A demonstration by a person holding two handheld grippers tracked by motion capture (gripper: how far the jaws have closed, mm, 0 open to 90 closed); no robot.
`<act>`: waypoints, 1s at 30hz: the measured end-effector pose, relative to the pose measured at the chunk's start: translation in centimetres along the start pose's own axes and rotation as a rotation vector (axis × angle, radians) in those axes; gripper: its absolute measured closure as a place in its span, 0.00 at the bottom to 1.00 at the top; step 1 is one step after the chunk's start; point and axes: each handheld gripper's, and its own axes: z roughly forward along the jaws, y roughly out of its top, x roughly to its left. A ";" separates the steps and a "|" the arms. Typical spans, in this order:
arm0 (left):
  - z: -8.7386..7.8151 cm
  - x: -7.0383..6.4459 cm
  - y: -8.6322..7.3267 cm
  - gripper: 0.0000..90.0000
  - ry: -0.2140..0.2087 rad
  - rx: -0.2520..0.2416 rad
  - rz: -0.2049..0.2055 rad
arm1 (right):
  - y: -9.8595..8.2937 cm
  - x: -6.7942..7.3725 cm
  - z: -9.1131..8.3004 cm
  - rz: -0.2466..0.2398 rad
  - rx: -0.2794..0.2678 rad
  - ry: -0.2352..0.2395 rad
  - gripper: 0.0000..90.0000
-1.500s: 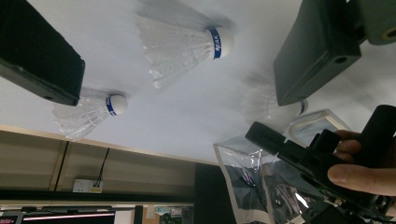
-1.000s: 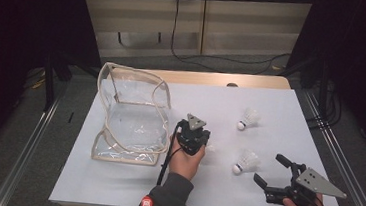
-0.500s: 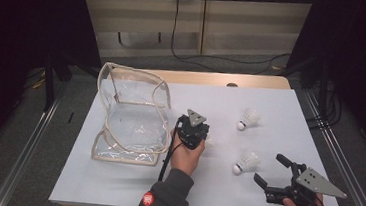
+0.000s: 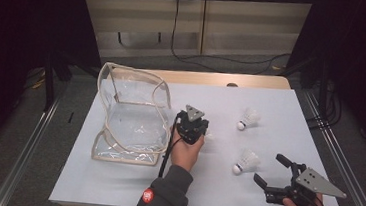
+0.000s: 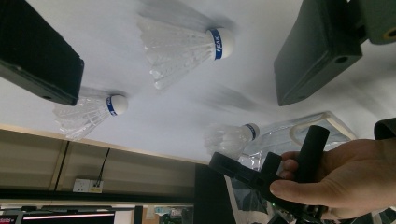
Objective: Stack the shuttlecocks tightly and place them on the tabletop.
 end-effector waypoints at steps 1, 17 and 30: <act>0.0 0.0 0.0 0.97 0.000 0.000 0.000 | 0.0 0.0 0.0 -0.001 0.001 0.000 0.01; 1.0 0.7 1.1 0.97 0.031 -0.009 0.041 | 0.0 0.0 0.0 -0.001 0.000 0.002 0.01; 1.4 1.3 1.2 0.96 0.067 -0.017 0.065 | 0.0 0.0 0.0 0.000 0.000 0.004 0.01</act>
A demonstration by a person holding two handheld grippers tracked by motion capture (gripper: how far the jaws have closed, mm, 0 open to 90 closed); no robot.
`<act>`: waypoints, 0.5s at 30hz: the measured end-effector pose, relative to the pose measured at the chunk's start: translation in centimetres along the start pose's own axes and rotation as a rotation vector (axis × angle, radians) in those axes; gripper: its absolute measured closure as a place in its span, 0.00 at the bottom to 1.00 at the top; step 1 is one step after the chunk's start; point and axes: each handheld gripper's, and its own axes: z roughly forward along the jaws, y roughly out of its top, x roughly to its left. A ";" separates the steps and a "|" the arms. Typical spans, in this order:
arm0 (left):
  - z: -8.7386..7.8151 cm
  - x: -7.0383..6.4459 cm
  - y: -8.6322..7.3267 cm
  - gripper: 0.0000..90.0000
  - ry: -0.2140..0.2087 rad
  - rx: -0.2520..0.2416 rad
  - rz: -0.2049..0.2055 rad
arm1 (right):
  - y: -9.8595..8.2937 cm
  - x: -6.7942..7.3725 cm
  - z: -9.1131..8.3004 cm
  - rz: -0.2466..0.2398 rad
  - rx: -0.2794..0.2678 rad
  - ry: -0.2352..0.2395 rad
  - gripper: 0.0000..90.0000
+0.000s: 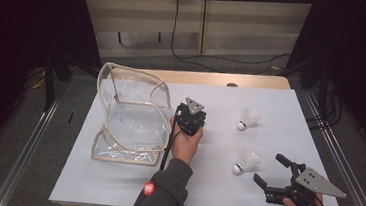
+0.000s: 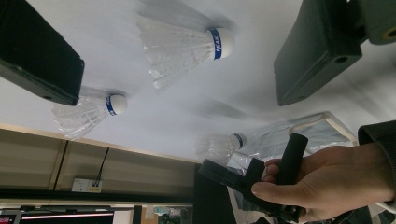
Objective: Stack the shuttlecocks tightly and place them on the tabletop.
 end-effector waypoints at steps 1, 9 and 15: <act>0.0 0.0 0.0 0.96 0.005 0.000 0.010 | 0.0 0.0 0.0 0.000 0.000 0.000 0.01; 0.5 0.2 -0.4 0.95 0.029 0.002 0.035 | 0.0 0.0 0.0 0.001 0.001 0.002 0.02; 0.7 0.4 -0.6 0.95 0.037 0.000 0.047 | 0.0 0.0 0.0 -0.001 0.002 0.005 0.02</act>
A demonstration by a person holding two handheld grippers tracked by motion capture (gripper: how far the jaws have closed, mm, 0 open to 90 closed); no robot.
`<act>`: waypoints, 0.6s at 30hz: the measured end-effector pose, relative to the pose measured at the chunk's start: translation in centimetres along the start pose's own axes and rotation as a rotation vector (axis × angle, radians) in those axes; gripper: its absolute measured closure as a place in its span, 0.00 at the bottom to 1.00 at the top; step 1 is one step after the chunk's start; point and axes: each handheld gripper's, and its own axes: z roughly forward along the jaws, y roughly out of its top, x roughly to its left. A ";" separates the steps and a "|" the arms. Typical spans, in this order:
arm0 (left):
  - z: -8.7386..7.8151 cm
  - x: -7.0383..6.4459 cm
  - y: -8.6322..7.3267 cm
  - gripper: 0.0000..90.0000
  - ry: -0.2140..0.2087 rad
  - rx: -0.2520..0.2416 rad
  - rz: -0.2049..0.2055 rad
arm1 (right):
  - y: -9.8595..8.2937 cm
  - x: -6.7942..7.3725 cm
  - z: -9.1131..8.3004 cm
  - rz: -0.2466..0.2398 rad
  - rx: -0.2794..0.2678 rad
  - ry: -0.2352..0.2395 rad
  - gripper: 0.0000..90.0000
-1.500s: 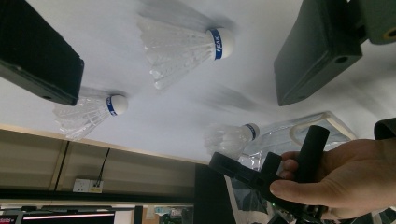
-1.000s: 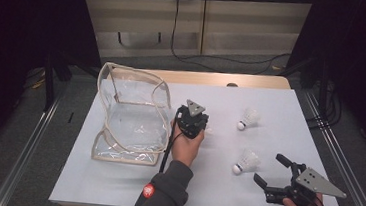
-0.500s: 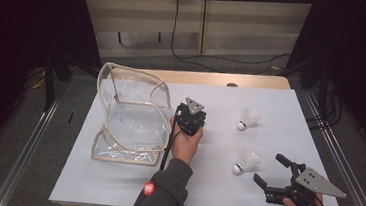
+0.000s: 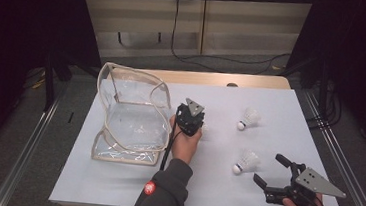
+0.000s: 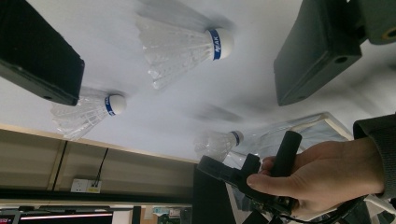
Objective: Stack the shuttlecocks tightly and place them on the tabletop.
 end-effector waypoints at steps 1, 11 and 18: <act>0.0 0.0 0.0 0.95 0.001 -0.003 -0.003 | 0.0 0.0 0.0 0.000 0.000 0.000 0.02; 0.4 0.1 -0.4 0.92 0.008 0.005 0.030 | 0.0 0.1 0.0 -0.003 0.001 -0.002 0.02; 0.7 -0.1 -0.7 0.89 -0.002 0.024 0.026 | 0.0 0.1 0.0 -0.003 0.003 -0.001 0.02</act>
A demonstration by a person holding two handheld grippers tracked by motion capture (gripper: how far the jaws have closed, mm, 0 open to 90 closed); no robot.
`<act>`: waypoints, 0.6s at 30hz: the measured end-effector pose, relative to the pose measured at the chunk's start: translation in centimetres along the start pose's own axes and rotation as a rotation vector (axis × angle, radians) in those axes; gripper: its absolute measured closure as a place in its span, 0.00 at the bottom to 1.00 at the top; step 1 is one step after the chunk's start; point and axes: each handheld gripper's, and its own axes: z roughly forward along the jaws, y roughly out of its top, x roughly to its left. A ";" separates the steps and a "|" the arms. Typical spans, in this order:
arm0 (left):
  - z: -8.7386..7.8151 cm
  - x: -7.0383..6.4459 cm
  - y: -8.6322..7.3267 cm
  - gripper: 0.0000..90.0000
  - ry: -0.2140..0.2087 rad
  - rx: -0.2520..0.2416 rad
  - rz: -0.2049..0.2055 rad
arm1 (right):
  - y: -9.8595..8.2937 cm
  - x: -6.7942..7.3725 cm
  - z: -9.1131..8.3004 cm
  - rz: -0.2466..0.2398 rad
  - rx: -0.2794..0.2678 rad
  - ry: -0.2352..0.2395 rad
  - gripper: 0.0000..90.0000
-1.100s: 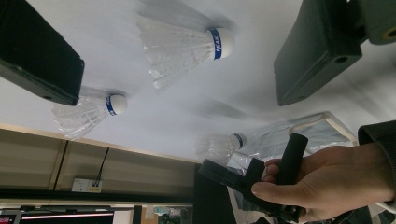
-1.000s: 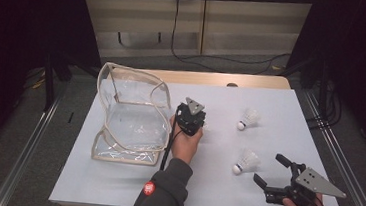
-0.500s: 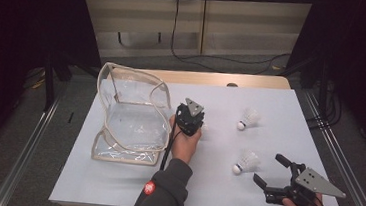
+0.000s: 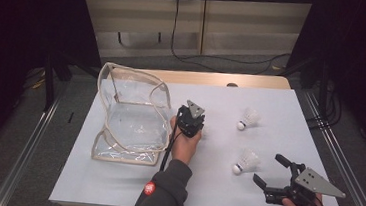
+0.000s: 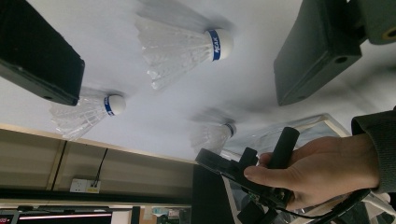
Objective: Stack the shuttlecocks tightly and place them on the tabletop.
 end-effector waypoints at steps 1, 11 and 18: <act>0.0 0.0 0.0 0.88 -0.001 0.000 0.001 | 0.0 0.0 0.0 -0.001 0.001 -0.001 0.02; -0.2 -0.4 0.1 0.78 -0.013 -0.002 -0.020 | 0.0 0.0 0.0 -0.001 0.002 0.001 0.02; -0.2 -0.5 0.0 0.73 -0.013 0.003 -0.057 | 0.0 0.0 0.0 -0.003 0.004 0.004 0.02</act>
